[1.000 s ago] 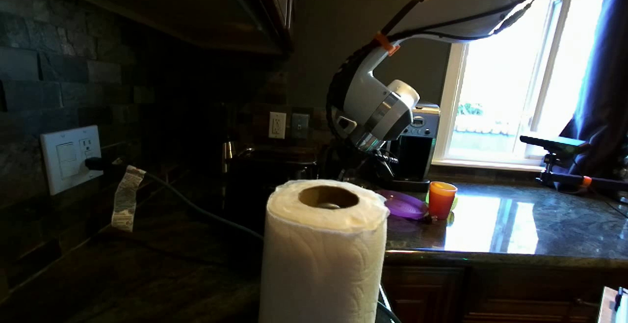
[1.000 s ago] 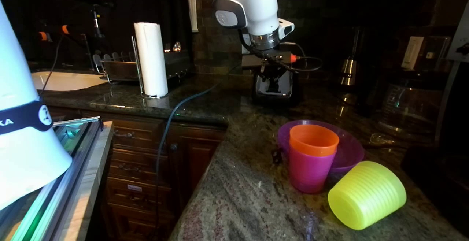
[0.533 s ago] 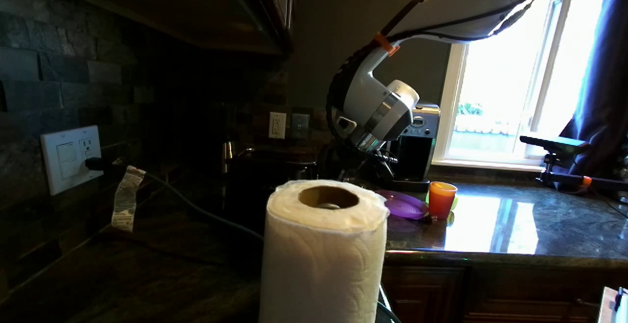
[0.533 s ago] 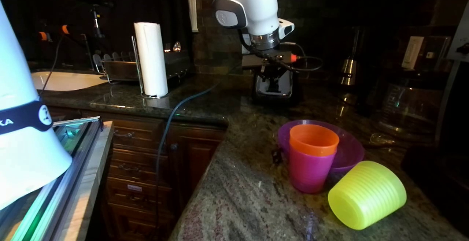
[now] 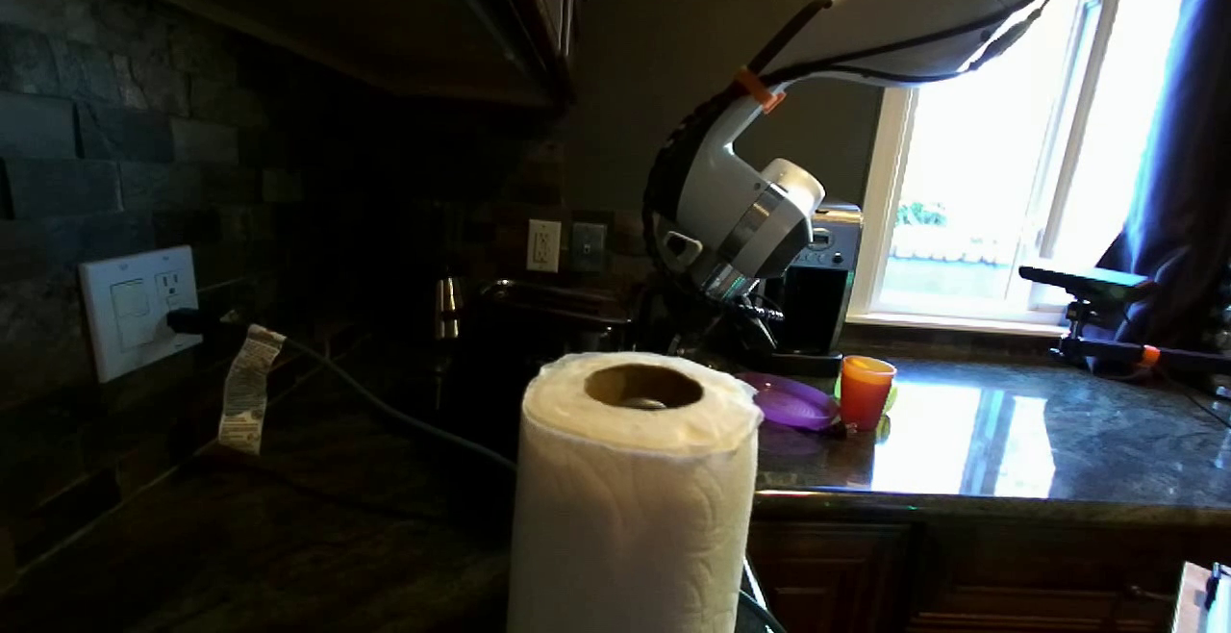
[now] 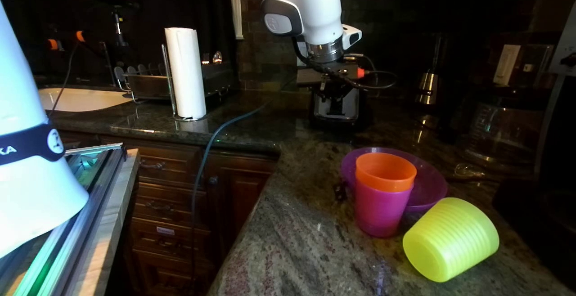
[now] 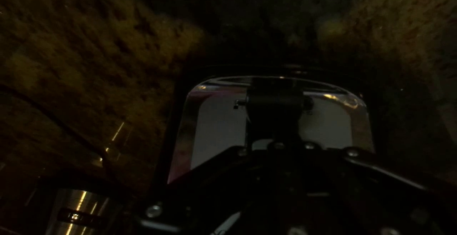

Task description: Push the toaster lever down

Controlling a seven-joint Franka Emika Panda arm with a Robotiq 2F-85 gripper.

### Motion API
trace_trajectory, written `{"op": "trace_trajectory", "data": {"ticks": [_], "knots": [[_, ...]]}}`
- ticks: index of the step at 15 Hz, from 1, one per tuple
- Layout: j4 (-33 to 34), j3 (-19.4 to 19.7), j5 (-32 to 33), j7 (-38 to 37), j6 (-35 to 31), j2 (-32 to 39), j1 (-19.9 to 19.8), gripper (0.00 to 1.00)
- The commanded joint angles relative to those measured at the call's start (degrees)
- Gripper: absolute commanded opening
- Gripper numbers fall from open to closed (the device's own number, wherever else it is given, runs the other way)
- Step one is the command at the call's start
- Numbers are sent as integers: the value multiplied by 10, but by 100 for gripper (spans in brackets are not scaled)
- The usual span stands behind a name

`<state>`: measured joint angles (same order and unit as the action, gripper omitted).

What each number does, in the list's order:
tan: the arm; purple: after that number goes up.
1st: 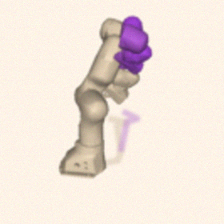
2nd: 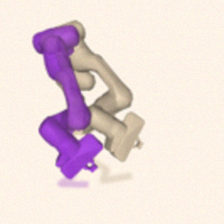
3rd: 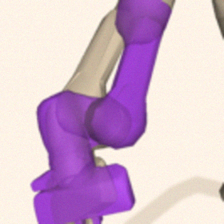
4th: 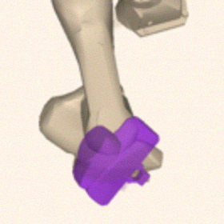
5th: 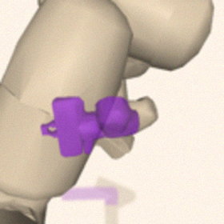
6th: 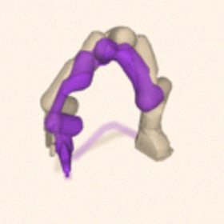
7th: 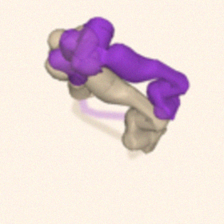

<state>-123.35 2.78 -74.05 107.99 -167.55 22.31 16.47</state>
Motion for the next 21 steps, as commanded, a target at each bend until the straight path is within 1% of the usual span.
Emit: {"op": "trace_trajectory", "data": {"ticks": [1,11,15,19,21], "knots": [[-2,1,0,0,0,0,0,1],[-7,5,6,-3,4,0,0,0],[9,-2,-17,14,3,-16,-5,0],[10,-1,-13,12,5,-25,-5,0],[-2,4,-1,2,11,-36,-4,0]]}}
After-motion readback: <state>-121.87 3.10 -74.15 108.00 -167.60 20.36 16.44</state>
